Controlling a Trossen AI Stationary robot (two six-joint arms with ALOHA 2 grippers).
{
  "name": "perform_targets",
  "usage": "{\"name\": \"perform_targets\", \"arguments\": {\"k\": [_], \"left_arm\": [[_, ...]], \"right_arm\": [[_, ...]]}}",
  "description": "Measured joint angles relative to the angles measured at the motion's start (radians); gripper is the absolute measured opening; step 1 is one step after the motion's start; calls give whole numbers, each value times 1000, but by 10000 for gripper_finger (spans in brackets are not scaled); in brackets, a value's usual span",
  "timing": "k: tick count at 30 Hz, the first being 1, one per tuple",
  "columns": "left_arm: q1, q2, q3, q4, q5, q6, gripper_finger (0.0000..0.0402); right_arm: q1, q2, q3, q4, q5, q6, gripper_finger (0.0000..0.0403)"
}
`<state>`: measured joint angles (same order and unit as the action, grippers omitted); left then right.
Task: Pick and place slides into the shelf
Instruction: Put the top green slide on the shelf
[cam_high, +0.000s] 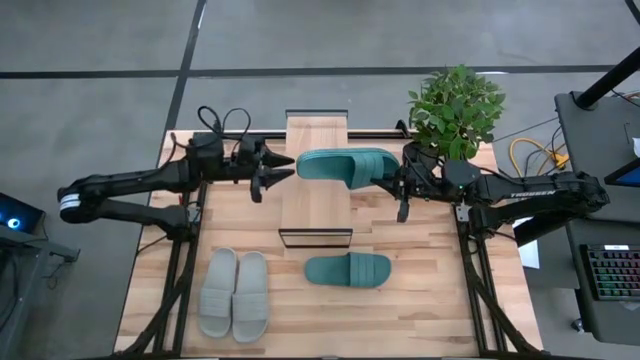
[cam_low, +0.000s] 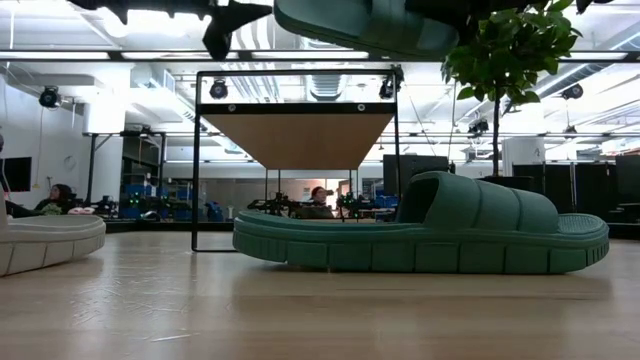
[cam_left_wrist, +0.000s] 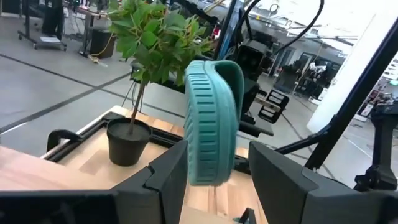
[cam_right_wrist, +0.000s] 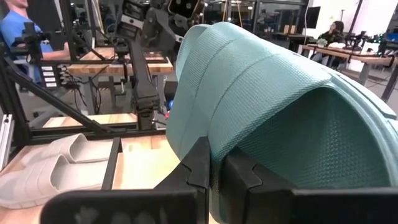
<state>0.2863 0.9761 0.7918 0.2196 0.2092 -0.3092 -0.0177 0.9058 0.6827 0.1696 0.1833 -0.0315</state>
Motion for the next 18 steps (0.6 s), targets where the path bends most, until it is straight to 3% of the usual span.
{"name": "perform_targets", "arguments": {"k": [18], "left_arm": [[0, 146, 1, 165, 23, 1, 155]], "right_arm": [[0, 1, 0, -21, -3, 3, 12]]}}
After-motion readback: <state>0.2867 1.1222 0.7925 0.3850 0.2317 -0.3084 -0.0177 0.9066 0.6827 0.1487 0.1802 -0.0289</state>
